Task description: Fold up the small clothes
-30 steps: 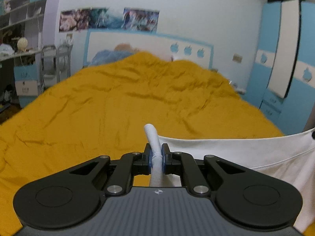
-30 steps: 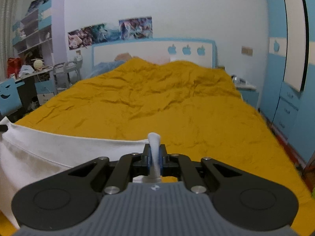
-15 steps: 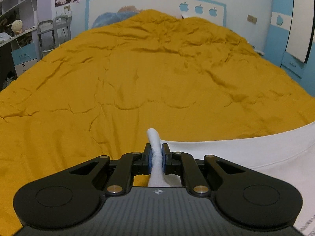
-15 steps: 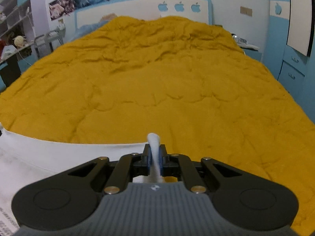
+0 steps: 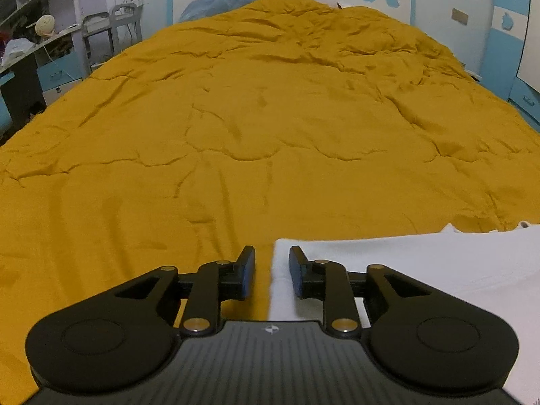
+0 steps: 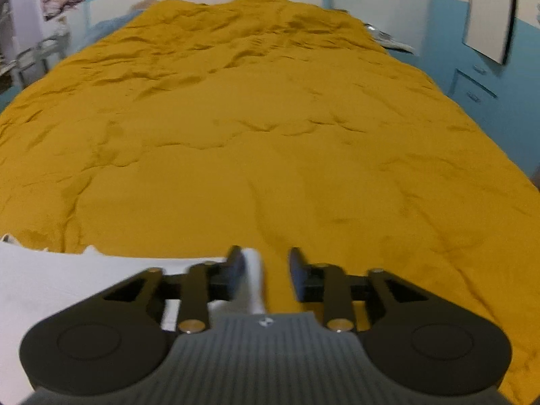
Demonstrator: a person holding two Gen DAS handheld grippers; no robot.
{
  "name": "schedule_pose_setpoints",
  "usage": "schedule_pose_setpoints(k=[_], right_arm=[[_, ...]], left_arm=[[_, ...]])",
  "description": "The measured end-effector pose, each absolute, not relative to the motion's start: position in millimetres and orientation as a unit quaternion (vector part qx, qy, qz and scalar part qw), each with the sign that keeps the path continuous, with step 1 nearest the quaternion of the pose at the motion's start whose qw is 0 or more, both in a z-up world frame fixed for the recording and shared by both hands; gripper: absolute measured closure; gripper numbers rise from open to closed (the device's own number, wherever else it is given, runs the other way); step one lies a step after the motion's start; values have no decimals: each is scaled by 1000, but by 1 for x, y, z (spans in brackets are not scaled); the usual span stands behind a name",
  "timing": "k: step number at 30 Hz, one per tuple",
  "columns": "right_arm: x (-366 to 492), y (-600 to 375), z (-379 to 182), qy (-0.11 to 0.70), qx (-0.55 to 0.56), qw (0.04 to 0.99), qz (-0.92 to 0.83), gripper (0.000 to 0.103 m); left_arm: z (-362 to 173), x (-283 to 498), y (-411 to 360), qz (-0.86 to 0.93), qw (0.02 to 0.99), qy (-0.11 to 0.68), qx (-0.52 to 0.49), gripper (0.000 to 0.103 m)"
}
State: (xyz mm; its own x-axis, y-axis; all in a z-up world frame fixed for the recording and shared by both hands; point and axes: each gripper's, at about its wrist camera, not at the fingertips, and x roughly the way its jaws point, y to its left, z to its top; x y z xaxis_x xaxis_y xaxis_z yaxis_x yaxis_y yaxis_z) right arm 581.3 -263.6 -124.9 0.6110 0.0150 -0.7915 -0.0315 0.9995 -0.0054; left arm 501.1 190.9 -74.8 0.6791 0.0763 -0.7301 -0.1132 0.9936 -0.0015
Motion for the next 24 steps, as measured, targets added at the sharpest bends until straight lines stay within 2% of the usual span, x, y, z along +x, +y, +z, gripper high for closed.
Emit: schedule_pose_setpoints(k=[7,15,20,24], right_arm=[[543,-267,-74,431,-32,901,25,75],[453,-239,-16,454,-53,880,129,75],[398,-224,-26,484,-47,860,152,75],[366,-231,-55,485,-33,867,109,77]], left_arm=[[-27,461,200,60,919,390,-30,72],[11,392,169,-6,912,408,-28,72],[-4,344,145,-9,910,413,-34,72],[-31,320,145,17,907,419,-45,79]])
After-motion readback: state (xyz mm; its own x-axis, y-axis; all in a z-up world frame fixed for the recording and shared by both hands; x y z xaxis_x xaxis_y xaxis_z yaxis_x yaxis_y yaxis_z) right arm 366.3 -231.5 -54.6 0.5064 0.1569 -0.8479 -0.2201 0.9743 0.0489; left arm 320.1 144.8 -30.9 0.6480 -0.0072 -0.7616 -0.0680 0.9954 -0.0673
